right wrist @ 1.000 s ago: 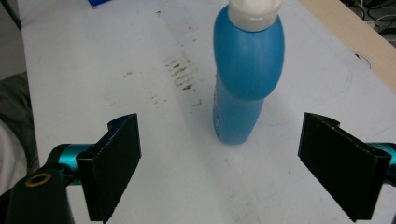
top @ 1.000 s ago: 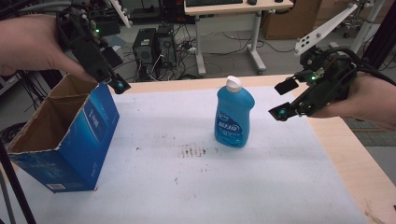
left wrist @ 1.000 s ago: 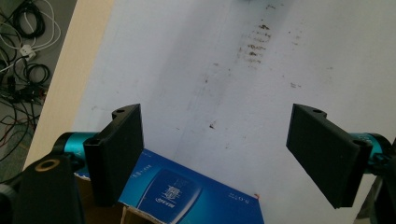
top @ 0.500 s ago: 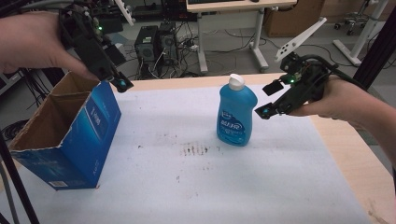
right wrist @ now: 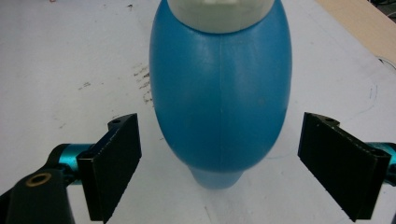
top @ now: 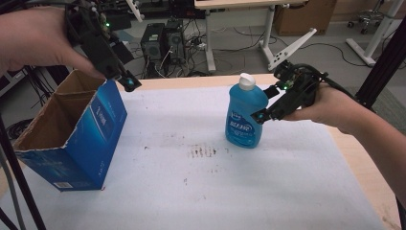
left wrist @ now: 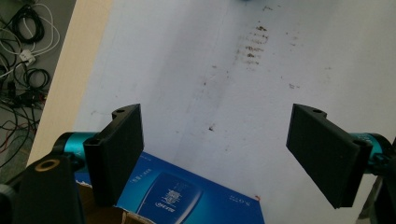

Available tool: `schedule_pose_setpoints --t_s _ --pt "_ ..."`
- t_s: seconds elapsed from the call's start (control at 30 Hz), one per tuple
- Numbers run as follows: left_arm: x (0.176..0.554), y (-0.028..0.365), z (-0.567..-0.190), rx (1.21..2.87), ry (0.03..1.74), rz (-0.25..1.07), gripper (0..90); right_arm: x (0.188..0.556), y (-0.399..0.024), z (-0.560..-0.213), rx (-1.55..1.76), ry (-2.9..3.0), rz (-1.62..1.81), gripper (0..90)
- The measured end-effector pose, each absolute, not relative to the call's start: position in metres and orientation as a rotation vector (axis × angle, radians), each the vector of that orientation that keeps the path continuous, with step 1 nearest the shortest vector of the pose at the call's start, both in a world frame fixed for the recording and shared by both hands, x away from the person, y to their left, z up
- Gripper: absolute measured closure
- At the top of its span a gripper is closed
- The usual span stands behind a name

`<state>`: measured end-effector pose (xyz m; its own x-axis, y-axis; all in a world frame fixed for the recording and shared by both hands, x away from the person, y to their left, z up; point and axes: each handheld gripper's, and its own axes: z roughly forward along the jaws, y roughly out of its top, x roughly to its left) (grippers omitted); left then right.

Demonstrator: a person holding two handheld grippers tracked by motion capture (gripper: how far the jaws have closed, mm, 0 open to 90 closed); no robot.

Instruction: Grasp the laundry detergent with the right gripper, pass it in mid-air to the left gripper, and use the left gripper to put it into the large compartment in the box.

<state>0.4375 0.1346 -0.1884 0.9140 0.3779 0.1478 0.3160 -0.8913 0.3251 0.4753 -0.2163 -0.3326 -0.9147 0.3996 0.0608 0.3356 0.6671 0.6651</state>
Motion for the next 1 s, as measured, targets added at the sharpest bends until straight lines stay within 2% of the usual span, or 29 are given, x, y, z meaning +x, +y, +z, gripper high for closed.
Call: schedule_pose_setpoints --t_s 0.3,0.37,0.67,0.77,1.0 --pt "0.438 0.135 -0.188 2.781 0.522 0.296 19.1 0.478 -0.204 -0.342 0.589 2.787 1.077 12.7" --pt "0.437 0.135 -0.188 2.780 0.523 0.298 19.0 0.479 -0.202 -0.344 0.572 2.790 1.092 17.7" --pt "0.437 0.135 -0.188 2.779 0.520 0.299 19.1 0.481 -0.195 -0.349 0.589 2.783 1.077 18.0" --pt "0.437 0.136 -0.188 2.780 0.522 0.300 19.1 0.481 -0.194 -0.349 0.568 2.780 1.081 24.0" --pt "0.436 0.136 -0.188 2.784 0.521 0.299 19.1 0.481 -0.195 -0.349 0.571 2.784 1.064 25.0"
